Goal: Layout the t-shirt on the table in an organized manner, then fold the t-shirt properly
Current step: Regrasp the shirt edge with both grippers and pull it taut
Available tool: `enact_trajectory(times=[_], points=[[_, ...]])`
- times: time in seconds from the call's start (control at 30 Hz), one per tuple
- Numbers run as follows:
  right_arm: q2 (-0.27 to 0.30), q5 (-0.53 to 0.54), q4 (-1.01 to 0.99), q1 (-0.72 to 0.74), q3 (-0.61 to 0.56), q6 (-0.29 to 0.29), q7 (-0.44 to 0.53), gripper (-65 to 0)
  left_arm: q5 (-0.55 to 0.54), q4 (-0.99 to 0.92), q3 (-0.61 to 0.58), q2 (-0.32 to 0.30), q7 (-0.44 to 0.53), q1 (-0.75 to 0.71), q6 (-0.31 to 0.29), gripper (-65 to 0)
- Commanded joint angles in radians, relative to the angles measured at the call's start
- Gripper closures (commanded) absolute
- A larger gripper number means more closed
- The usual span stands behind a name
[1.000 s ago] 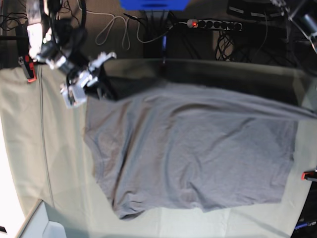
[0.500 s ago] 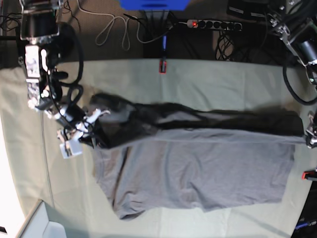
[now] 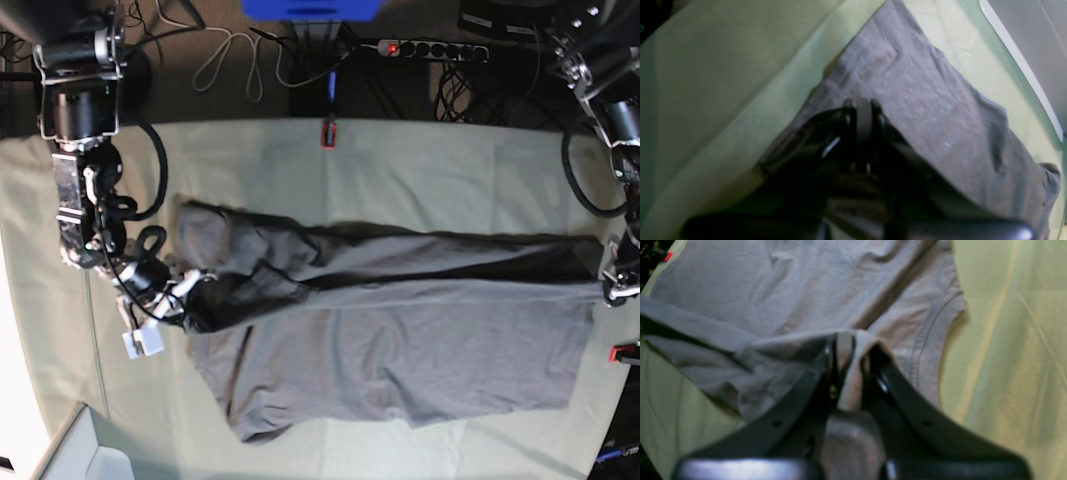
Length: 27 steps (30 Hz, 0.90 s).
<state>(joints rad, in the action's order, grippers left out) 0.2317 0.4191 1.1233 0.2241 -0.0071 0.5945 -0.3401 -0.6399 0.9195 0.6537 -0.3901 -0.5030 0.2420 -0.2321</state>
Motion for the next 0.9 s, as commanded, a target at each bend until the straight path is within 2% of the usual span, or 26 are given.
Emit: enact_trajectory(times=[0.0, 0.2, 0.27, 0.33, 0.43, 0.5, 0.63, 0.87], points=[[0.008, 0.013, 0.007, 0.021, 0.006, 0.012, 0.026, 0.0, -0.010, 0.008, 0.008, -0.030, 0.023, 0.021, -0.006, -0.1], [0.015, 0.013, -0.041, 0.027, -0.031, 0.012, 0.023, 0.0, -0.010, -0.043, 0.004, -0.043, 0.048, 0.059, -0.006, -0.2], [0.025, 0.013, -0.041, 0.027, -0.063, 0.012, 0.022, -5.9, -0.010, -0.049, 0.004, -0.054, 0.040, 0.066, -0.003, -2.8], [0.041, 0.013, -0.041, 0.027, -0.098, 0.012, 0.020, -14.1, -0.010, -0.050, 0.004, -0.054, 0.040, 0.082, 0.000, -11.3], [0.047, 0.014, -0.033, 0.021, -0.112, 0.012, 0.022, -26.4, -0.010, -0.049, 0.004, -0.054, 0.040, 0.084, 0.001, -29.0], [0.047, 0.014, -0.025, 0.014, -0.095, 0.012, 0.022, -31.9, -0.010, -0.047, 0.004, -0.054, 0.040, 0.082, 0.001, -36.0], [0.048, 0.014, 0.062, -0.062, -0.043, 0.012, 0.022, -34.7, -0.018, -0.035, 0.010, -0.053, 0.040, 0.076, 0.001, -36.9], [0.044, 0.014, 0.278, -0.276, 0.032, 0.012, 0.023, -34.7, -0.019, -0.040, 0.013, -0.048, 0.051, -0.068, -0.003, -36.9]])
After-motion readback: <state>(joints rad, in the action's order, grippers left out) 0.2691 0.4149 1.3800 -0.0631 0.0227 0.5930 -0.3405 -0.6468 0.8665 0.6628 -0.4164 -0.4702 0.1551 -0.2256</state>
